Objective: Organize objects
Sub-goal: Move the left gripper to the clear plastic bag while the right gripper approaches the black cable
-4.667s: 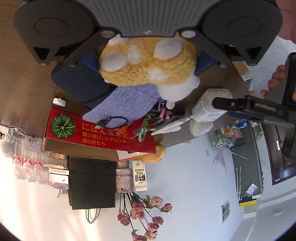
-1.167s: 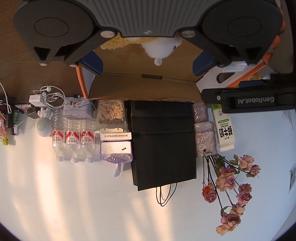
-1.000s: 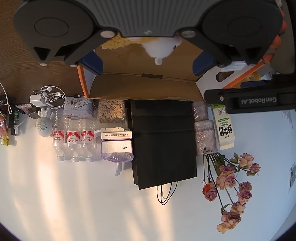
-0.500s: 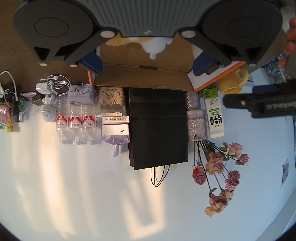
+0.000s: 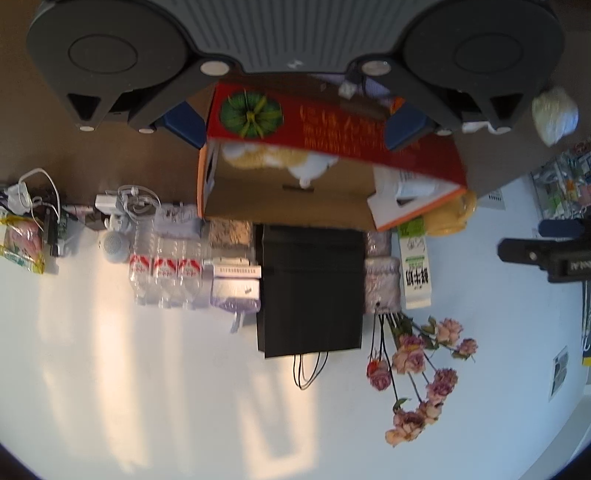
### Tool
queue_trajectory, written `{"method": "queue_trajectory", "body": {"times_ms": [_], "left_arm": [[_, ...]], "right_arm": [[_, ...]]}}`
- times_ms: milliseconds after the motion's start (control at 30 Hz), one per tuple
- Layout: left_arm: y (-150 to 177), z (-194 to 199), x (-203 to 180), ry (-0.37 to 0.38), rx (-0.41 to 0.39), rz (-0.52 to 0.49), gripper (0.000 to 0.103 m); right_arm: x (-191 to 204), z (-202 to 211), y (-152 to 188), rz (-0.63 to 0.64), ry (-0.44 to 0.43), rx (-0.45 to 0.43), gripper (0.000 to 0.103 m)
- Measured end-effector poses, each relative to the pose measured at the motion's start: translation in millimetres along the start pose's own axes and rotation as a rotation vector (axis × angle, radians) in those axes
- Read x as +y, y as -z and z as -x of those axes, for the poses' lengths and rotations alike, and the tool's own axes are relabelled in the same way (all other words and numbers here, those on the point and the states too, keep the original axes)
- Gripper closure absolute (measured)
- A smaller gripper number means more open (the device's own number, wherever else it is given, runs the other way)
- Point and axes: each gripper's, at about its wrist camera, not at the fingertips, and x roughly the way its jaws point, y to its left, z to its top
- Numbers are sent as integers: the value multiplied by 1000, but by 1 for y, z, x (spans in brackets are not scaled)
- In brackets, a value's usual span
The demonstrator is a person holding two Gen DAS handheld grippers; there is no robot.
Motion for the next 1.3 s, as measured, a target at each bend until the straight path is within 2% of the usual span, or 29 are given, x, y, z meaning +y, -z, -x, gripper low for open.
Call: {"method": "queue_trajectory", "body": {"times_ms": [400,667,867,1000,1067,1133,1167,1200,1300], "left_arm": [[35,30,41,-73,77,-41,0],[57,27,75,-169,147,-36,0],[66,15,90,-177,185,-11,0],[71,0,99,-152,226,17,0],[74,-6,102,-148,238,24,5],[77,-12,105,-133,259,42,27],[79,-14,107,-122,273,54,34],[80,-16,108,-112,283,66,45],[81,-14,112,-95,266,91,55]], "right_arm": [[2,31,33,12,11,54,0],[13,26,42,45,11,106,0],[23,19,44,53,0,123,0],[28,16,43,60,-2,129,0],[28,15,42,61,1,132,0],[30,14,41,61,4,132,0],[30,14,41,60,4,134,0],[30,13,41,60,6,137,0],[34,7,39,60,13,148,0]]}}
